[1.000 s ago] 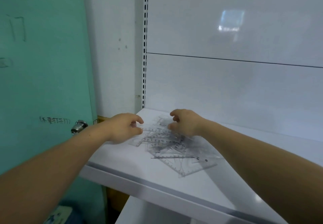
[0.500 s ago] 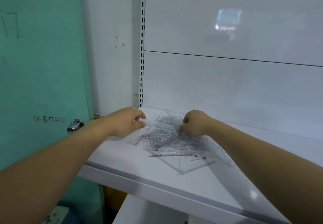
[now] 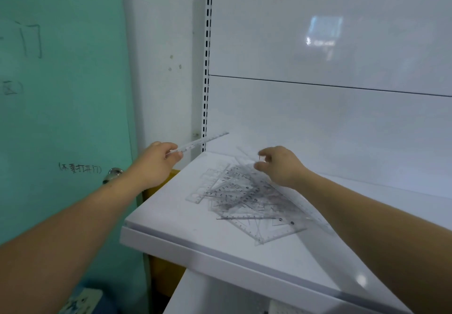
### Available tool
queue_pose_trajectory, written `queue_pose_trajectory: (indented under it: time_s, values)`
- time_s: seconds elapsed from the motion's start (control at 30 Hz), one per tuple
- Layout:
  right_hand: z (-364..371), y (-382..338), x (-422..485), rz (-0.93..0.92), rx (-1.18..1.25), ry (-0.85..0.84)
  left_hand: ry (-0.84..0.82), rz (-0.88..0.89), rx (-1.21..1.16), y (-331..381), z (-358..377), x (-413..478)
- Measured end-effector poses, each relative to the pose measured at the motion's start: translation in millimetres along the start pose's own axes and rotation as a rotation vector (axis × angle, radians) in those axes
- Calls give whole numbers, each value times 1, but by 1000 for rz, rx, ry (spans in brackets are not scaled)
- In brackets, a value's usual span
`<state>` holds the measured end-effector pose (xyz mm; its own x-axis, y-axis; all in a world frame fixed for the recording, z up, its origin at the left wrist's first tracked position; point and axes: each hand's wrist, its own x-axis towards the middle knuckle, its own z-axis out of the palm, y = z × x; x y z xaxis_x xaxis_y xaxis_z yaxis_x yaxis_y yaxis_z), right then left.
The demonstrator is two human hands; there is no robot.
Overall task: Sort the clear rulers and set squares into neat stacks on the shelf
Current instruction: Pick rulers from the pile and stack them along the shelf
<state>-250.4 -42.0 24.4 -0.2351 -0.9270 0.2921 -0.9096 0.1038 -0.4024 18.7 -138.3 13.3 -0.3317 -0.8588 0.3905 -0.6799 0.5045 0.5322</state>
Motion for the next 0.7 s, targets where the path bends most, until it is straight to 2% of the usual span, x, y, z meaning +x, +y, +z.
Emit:
queue_pose_trajectory:
  time_s: [0.13, 0.2, 0.27, 0.37, 0.53, 0.7]
  values:
    - [-18, -25, -6, -134, 325, 110, -38, 37, -12, 9, 4, 3]
    - [-28, -30, -9, -192, 269, 152, -61, 52, -24, 15, 6, 5]
    - [-40, -25, -11, -217, 74, 169, -79, 93, -15, 23, 9, 7]
    - [-60, 5, -21, -119, -119, 150, -104, 202, 13, 45, 16, 8]
    - [-100, 74, -74, 87, -206, 211, -190, 346, -10, 114, 46, -9]
    - [-153, 151, -158, 269, -324, 169, -282, 455, -62, 211, 96, -40]
